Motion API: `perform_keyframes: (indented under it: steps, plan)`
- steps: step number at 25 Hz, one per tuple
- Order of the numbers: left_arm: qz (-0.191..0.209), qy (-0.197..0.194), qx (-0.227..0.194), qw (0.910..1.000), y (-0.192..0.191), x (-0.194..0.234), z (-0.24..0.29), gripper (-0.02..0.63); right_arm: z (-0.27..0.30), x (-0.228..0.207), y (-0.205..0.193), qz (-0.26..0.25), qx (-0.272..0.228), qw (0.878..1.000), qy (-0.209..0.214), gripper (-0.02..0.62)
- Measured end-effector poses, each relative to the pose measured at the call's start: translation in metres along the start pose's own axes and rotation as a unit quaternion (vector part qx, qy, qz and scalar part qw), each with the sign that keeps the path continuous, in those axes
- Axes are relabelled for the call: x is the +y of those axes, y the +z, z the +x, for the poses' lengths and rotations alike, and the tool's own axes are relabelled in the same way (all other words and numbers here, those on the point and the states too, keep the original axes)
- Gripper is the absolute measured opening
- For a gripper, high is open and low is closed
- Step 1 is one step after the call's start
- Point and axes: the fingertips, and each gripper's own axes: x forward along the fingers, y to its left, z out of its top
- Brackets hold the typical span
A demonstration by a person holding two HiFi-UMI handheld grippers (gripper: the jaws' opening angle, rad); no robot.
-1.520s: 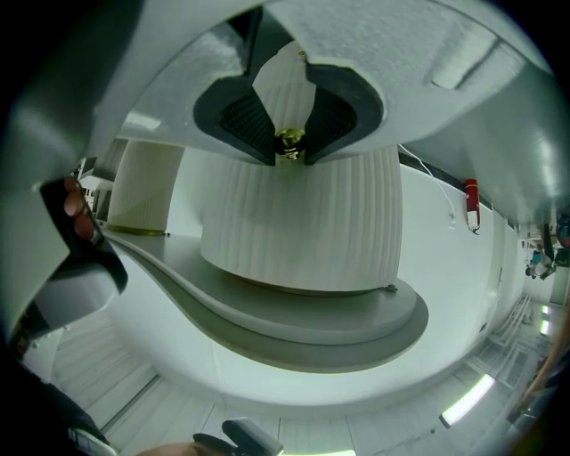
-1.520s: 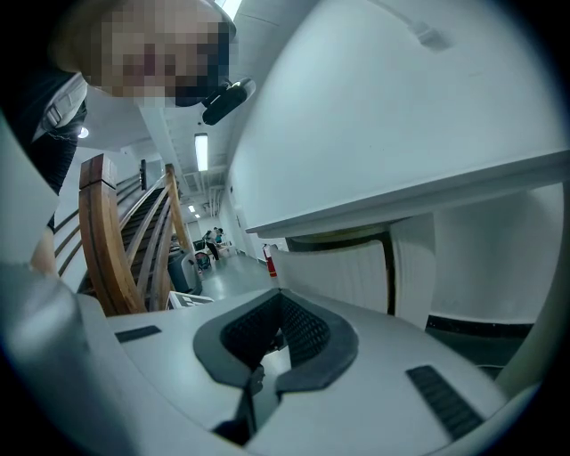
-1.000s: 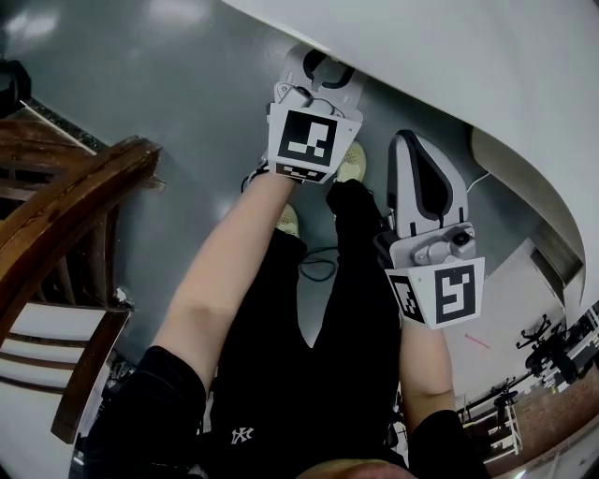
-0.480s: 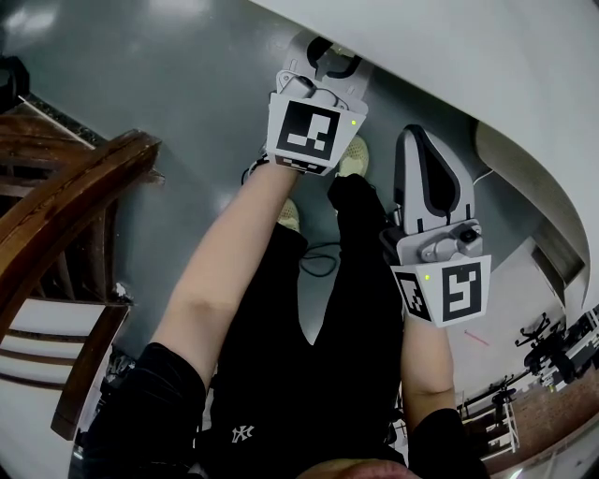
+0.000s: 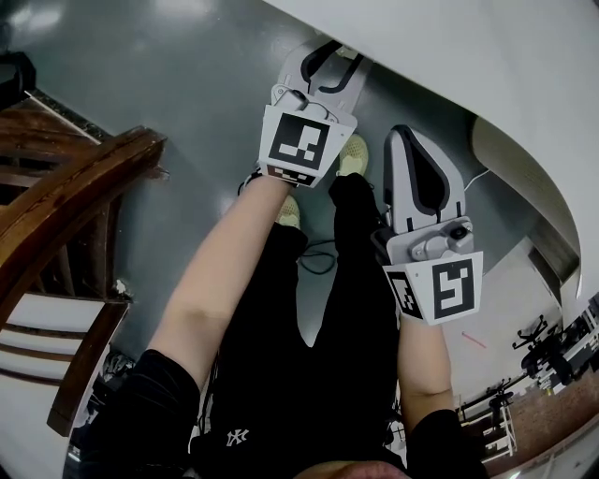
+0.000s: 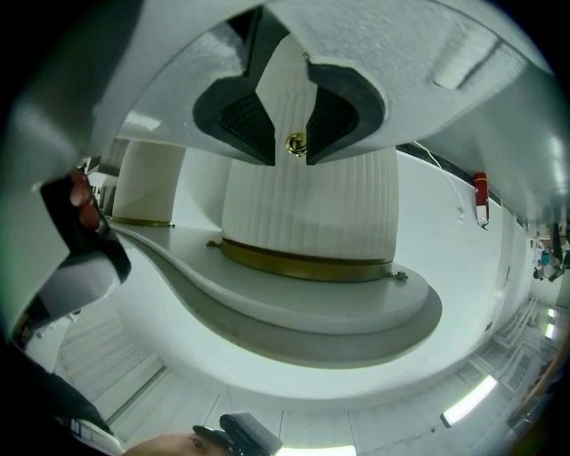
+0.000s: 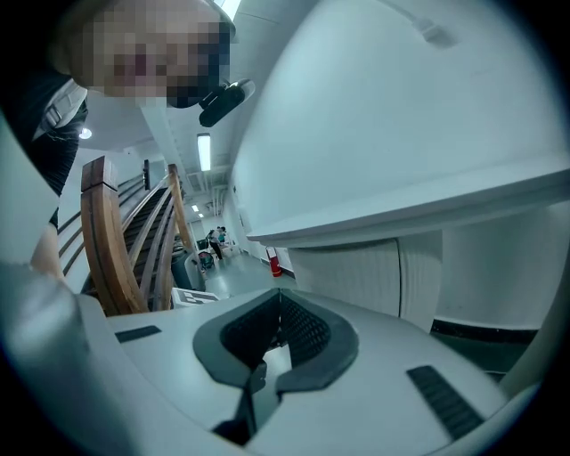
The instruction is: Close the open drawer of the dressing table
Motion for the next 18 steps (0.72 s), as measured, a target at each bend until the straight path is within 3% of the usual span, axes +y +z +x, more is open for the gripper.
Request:
perform_keyframes:
  steps: [6, 18]
  plan:
    - [-0.014, -0.008, 0.019, 0.9997, 0.031, -0.018, -0.053, 0.098, -0.013, 0.024, 0.022, 0.001, 0.009, 1.000, 0.002, 0.015]
    - [-0.007, -0.023, -0.007, 0.9997, 0.183, -0.058, -0.160, 0.029, -0.059, 0.065, 0.125, 0.006, -0.024, 0.999, -0.026, 0.015]
